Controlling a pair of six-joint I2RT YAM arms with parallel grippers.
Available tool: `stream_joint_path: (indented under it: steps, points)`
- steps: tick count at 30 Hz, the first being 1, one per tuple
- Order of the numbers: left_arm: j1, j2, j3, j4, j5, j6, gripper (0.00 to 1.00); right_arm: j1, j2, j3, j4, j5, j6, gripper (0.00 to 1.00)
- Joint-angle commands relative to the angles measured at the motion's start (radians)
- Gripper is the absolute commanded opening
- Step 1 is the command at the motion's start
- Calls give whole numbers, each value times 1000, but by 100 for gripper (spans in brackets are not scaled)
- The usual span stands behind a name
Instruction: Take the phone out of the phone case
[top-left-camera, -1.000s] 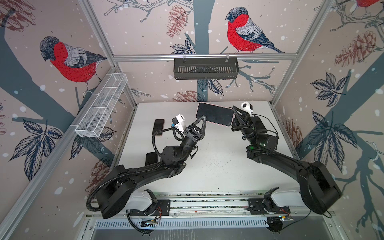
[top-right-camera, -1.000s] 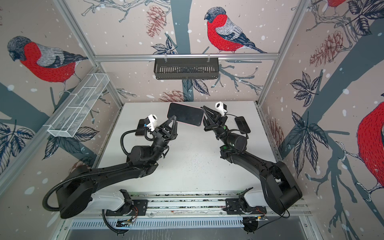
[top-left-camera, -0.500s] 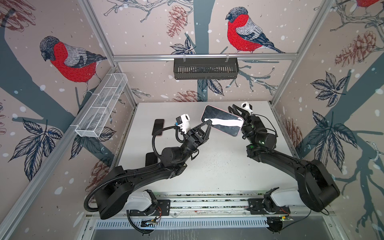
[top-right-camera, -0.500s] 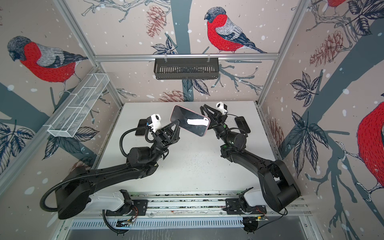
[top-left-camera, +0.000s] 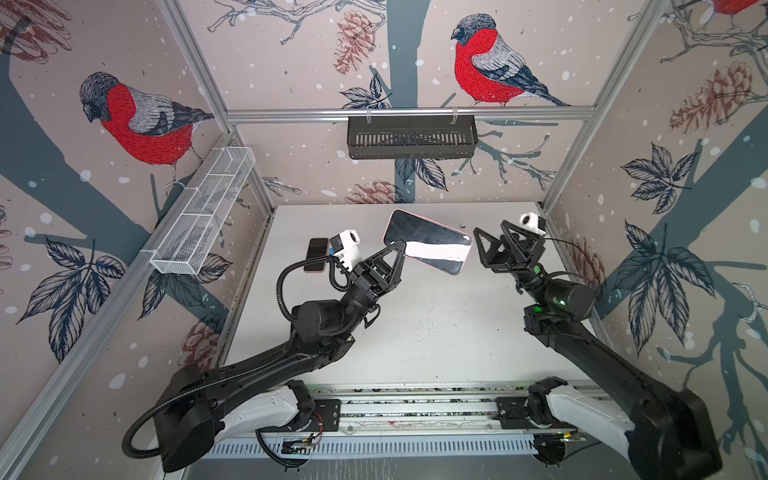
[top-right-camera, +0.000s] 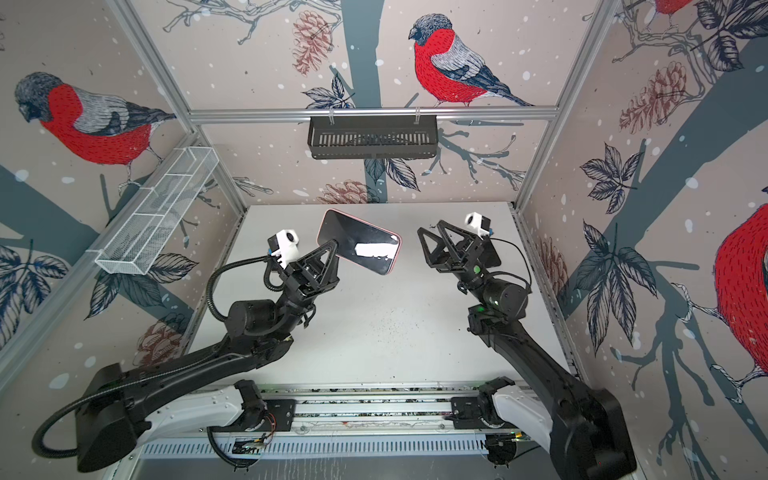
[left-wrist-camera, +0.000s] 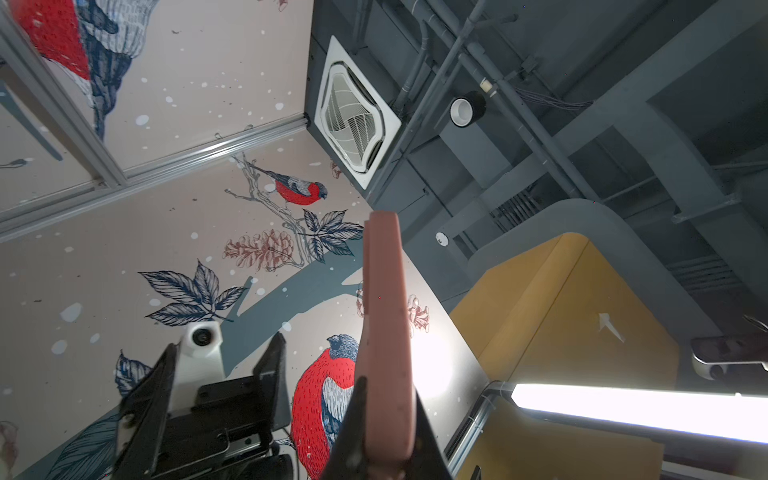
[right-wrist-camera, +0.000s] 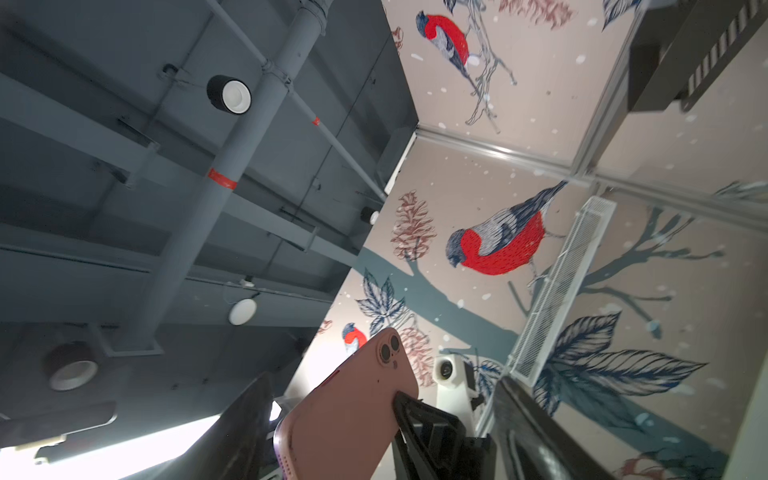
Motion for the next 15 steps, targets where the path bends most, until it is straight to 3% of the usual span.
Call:
stream_joint_path:
  steps: [1, 7, 15]
  points:
    - [0, -73, -4, -291, -87, 5, 0, -14, -126, 15, -495, -28, -362, 96]
    - [21, -165, -26, -509, -103, -41, 0, -26, -264, -45, -637, -129, -436, 98]
    - [41, -224, -81, -605, -81, -89, 0, 27, -440, -272, -453, -154, -267, 99]
